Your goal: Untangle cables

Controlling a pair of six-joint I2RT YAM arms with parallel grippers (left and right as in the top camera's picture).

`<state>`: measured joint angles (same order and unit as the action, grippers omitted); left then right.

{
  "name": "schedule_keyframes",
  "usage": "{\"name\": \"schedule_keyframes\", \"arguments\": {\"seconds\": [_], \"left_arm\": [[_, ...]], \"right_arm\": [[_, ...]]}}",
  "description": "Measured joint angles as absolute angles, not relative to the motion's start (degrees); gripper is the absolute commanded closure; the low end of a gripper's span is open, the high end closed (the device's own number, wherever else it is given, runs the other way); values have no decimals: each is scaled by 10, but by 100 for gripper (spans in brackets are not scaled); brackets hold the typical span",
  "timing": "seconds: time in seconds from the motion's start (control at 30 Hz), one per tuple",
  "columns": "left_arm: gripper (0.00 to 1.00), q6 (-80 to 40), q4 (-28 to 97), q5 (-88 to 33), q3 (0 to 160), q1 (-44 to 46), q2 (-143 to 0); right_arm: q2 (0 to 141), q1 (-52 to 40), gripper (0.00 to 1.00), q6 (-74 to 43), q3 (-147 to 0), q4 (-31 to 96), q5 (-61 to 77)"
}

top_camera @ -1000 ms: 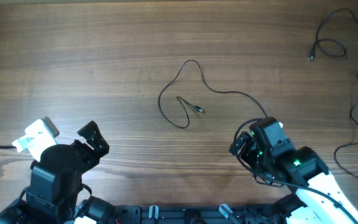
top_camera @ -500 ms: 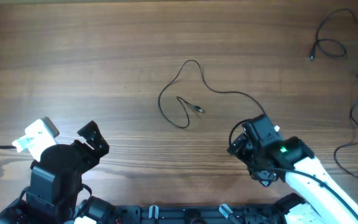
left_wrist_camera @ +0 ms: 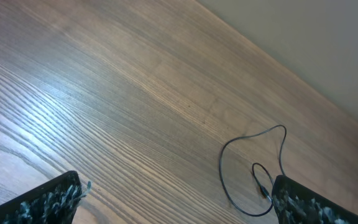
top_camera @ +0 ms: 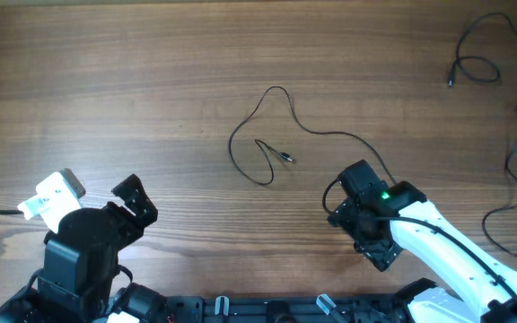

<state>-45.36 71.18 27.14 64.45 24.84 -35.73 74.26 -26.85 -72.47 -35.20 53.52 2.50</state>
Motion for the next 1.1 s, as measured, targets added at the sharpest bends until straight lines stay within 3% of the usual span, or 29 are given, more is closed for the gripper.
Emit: {"name": "schedule_keyframes", "arguments": {"seconds": [0.3,0.57,0.63,0.67,0.73,0.8,0.87,1.1], "left_arm": [[0,-454,712,271,644,248,-357],[0,-454,712,271,644,248,-357],[0,-454,712,271,644,248,-357],[0,-454,712,271,644,248,-357],[0,-454,712,271,644,248,-357],[0,-454,712,271,644,248,-357],[0,-454,712,271,644,248,-357],[0,-454,712,271,644,248,-357]], "right_arm": [[744,-269,0,-726,-350,521,-63],[741,-269,0,-729,-294,406,-48],[732,-269,16,-740,-288,404,-50],[731,-269,34,-743,-286,405,-51],[731,-269,57,-749,-284,408,-53],[730,-269,68,-744,-282,416,-58],[727,-268,96,-735,-279,400,-60],[729,-268,96,-686,-276,345,-52]]}}
